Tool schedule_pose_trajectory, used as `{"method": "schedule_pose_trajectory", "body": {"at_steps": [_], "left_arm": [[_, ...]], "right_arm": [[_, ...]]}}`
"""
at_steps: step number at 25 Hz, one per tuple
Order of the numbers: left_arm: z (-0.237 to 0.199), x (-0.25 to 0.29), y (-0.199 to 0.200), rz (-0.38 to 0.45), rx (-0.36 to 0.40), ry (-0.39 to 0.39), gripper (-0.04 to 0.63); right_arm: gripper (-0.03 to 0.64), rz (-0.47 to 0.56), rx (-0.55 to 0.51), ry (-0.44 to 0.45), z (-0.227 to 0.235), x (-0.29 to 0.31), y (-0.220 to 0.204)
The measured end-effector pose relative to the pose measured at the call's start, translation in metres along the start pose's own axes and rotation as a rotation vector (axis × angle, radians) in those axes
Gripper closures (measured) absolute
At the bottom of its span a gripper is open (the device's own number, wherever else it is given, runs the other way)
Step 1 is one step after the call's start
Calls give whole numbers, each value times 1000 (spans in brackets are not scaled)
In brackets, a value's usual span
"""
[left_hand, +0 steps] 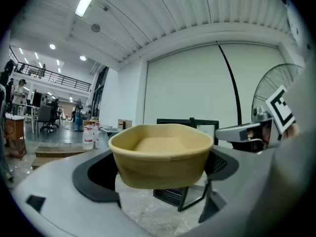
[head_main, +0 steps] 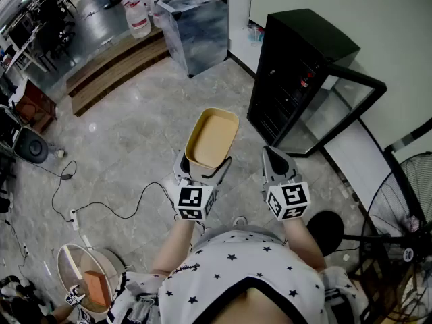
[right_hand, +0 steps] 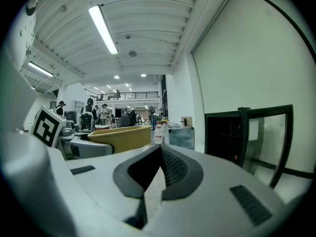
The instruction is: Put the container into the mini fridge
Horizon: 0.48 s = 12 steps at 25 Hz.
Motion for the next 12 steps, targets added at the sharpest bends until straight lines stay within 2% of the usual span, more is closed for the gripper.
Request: {"method": "schedule_pose_trajectory", "body": {"at_steps": [4, 12], "left_arm": [[-1, -13, 0, -5, -1, 4, 57], [0, -26, 2, 4, -23, 36, 57]], "right_arm": [[624, 18, 13, -16, -11, -9, 2], [624, 20, 7, 7, -18, -15, 4]]}}
Point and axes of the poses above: the fingertips, and each gripper's own axes: x forward along the fingers, z to its right, y out of its top, the point moved 6 cm from there along -x, backward along the fingers
